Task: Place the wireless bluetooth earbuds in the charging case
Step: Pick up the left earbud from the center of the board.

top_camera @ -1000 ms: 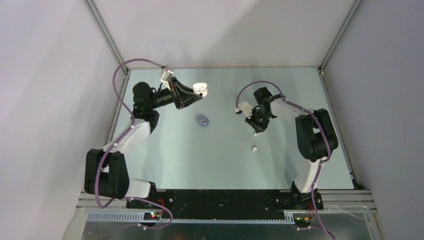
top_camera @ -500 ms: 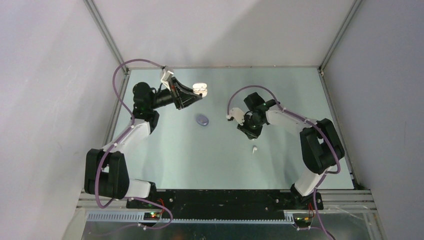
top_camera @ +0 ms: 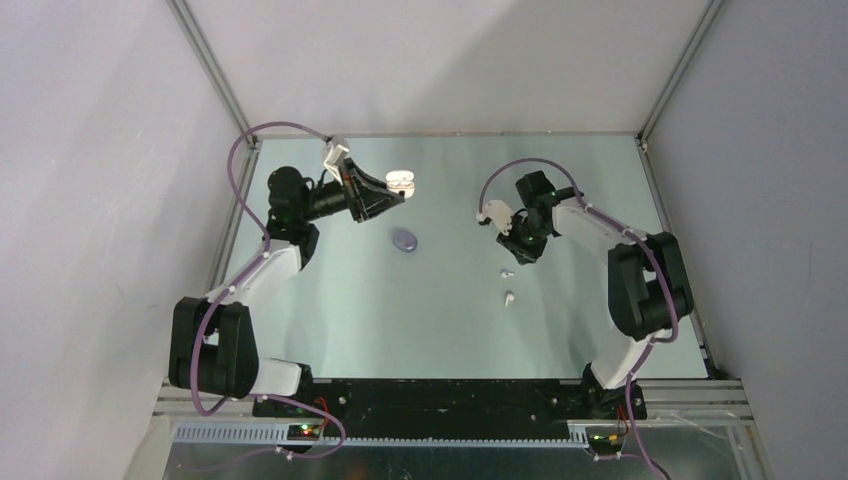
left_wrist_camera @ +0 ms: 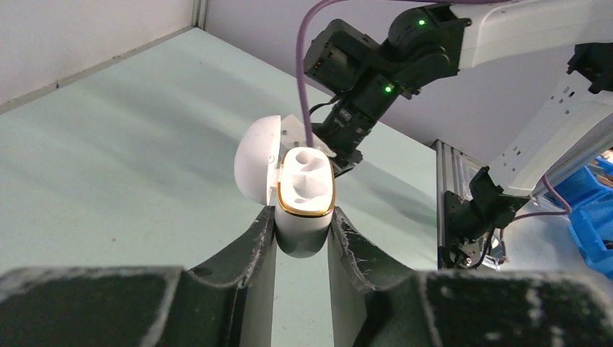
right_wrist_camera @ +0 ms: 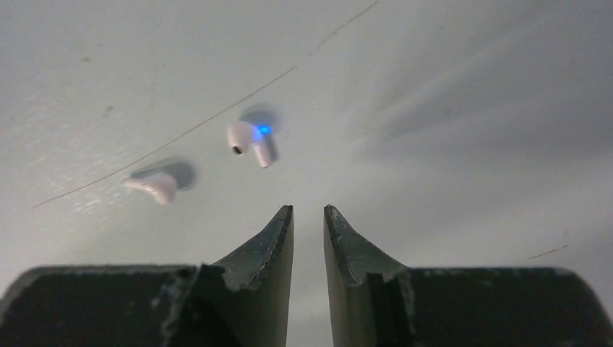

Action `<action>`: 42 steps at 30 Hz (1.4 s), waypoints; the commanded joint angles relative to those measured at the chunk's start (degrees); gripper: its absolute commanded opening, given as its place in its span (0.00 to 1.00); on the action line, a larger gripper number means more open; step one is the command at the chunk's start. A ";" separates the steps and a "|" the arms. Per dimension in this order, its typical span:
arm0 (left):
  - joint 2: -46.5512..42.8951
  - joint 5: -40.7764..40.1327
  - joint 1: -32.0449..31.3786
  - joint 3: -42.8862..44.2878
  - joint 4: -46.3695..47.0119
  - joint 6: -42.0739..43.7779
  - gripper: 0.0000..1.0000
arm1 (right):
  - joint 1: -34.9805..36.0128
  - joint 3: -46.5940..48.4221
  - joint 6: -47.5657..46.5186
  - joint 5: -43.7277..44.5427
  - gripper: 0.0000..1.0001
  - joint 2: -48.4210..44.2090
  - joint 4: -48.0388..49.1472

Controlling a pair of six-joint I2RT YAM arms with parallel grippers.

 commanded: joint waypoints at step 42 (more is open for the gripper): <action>-3.83 -0.89 1.08 1.98 -11.96 9.18 0.00 | 12.18 24.46 9.16 10.94 0.42 21.78 -21.84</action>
